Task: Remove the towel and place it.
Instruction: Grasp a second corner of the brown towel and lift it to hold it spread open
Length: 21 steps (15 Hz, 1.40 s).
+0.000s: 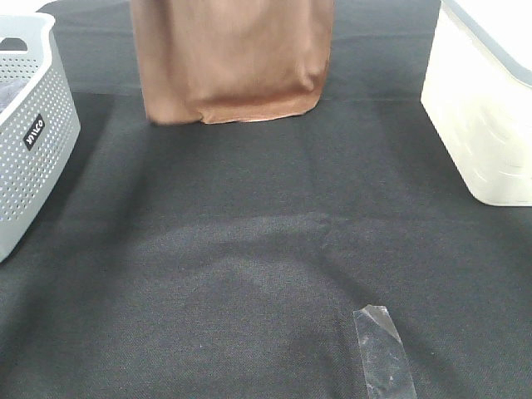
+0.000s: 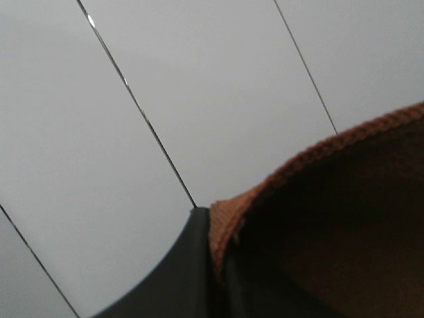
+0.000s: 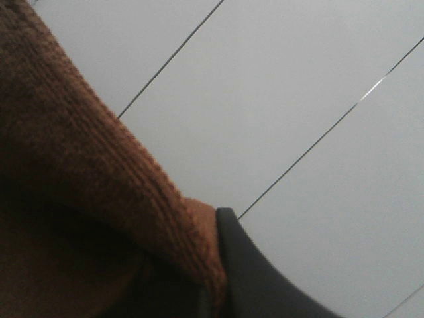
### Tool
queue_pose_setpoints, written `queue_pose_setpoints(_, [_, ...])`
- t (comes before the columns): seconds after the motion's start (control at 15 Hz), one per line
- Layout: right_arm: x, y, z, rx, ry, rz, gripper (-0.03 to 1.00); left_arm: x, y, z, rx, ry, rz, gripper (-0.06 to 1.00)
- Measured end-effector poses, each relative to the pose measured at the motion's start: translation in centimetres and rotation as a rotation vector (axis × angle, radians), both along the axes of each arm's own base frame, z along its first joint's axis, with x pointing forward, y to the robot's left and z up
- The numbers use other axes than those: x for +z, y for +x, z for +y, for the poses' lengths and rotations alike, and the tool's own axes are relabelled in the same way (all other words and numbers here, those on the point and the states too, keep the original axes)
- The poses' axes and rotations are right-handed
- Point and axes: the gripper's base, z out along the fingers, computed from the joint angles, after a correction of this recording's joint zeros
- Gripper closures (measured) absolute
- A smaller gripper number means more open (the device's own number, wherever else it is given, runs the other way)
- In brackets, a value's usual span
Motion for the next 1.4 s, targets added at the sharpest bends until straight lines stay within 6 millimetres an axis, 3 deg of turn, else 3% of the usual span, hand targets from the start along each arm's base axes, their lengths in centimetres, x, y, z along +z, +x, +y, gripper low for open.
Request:
queue_pose_setpoints(0.27, [-2.7,-1.3,0.3,0.052,0.022,0.420,0.96,-4.9,-1.1,-0.7,-0.071,0.036,0.585,0.94])
queue_pose_setpoints(0.33, [-2.4,-2.0,0.1,0.051,0.034,0.492,0.96,-5.2,-1.9,-1.0,-0.108,0.033,0.676,0.94])
queue_pose_setpoints(0.47, [-0.6,-4.8,-0.7,0.028,0.082,0.661,0.96,-3.9,-4.3,-0.9,-0.145,0.018,0.815,0.94])
queue_pose_setpoints(0.67, [0.1,-6.5,-1.3,0.005,0.089,0.779,0.96,-3.7,-5.3,-0.7,-0.125,-0.031,0.913,0.94])
queue_pose_setpoints(1.07, [-1.4,-8.3,-1.8,-0.030,0.016,1.032,0.96,-3.2,-6.0,-0.9,-0.118,-0.167,0.960,0.94])
queue_pose_setpoints(1.2, [-1.3,-8.5,-1.9,-0.043,0.032,1.055,0.96,-3.0,-7.1,-1.0,-0.127,-0.169,0.995,0.94])
queue_pose_setpoints(1.4, [0.5,-10.0,-2.1,-0.052,0.140,1.065,0.96,-2.1,-10.5,-0.3,-0.101,-0.138,1.046,0.94])
